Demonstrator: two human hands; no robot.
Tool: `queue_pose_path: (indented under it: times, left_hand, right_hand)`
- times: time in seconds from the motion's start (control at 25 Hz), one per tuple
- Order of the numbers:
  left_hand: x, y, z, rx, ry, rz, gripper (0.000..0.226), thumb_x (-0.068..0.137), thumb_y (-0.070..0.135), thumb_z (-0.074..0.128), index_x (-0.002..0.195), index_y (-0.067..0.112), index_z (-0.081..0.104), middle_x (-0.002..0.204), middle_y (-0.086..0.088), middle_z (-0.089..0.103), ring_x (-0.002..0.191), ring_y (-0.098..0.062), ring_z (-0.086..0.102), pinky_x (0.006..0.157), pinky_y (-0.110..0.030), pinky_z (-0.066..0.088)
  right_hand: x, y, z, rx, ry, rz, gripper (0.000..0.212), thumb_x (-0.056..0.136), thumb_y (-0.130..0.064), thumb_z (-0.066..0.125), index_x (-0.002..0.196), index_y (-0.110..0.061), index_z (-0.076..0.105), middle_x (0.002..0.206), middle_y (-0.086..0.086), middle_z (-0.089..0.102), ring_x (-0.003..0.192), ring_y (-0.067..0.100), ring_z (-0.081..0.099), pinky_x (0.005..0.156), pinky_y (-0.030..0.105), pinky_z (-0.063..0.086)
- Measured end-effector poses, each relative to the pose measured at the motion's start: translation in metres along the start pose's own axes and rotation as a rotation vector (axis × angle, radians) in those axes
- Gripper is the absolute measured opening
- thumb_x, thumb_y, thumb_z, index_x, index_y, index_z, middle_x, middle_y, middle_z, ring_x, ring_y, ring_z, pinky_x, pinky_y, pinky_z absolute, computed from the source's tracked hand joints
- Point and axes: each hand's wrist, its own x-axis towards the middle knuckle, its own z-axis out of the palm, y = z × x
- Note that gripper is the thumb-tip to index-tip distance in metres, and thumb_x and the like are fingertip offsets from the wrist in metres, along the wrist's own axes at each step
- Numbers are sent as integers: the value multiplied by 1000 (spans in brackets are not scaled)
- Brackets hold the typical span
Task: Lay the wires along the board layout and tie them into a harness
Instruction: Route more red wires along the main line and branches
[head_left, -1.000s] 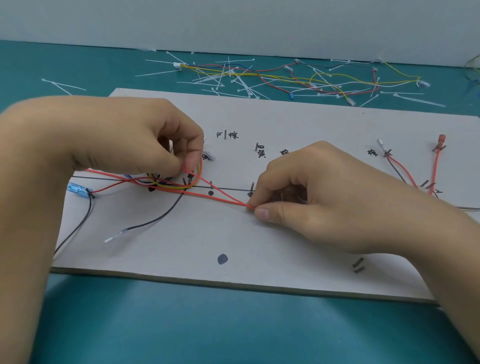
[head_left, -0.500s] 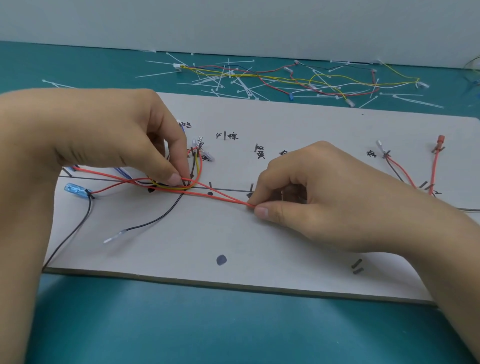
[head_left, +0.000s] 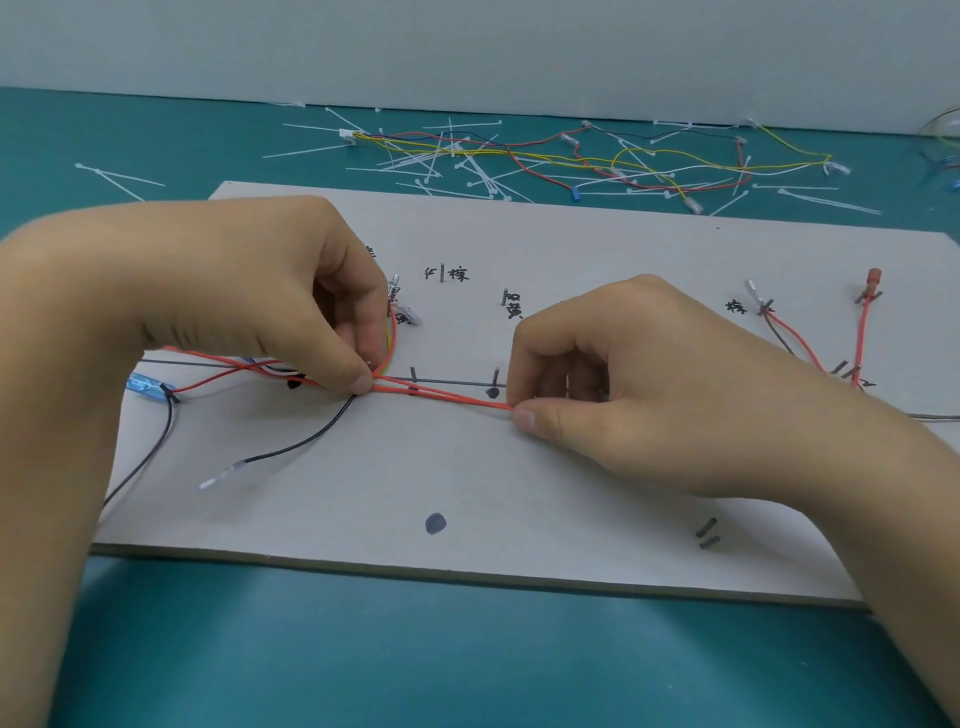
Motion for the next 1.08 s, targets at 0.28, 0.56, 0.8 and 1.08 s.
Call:
queue_pose_path:
  times: [0.28,0.56,0.8,1.08]
  left_hand:
    - [0,0,-2,19,69,12,47,46,65,87,79,35,70,73,13,75,58,-9,68,62,-28,48]
    - [6,1,6,-26,79,-37,47,50,48,98,79,39,63,72,11,73,51,-5,60,46,-14,47]
    - [3,4,8,1,85,-44,66,35,79,86,82,42,58,68,11,62,56,-11,58,48,-31,51]
    - [-1,2,-1,42,218,-68,59,54,88,67,88,39,63,62,17,58,47,-2,48,57,-32,45]
  right_hand:
    - [-2,4,-10,-129,112,77,11,81,-18,76,79,-28,71,70,-16,64,74,-7,57,60,7,41]
    - [-2,2,-4,-139,126,67,8,88,-39,72,90,-31,70,76,-14,64,75,-3,56,57,15,38]
    - [6,-8,12,-136,130,38,6,94,-35,67,98,-32,71,87,-10,61,76,3,52,75,33,51]
    - [14,-23,22,-289,212,103,7,87,-29,59,80,-27,59,85,-9,62,87,21,57,69,34,49]
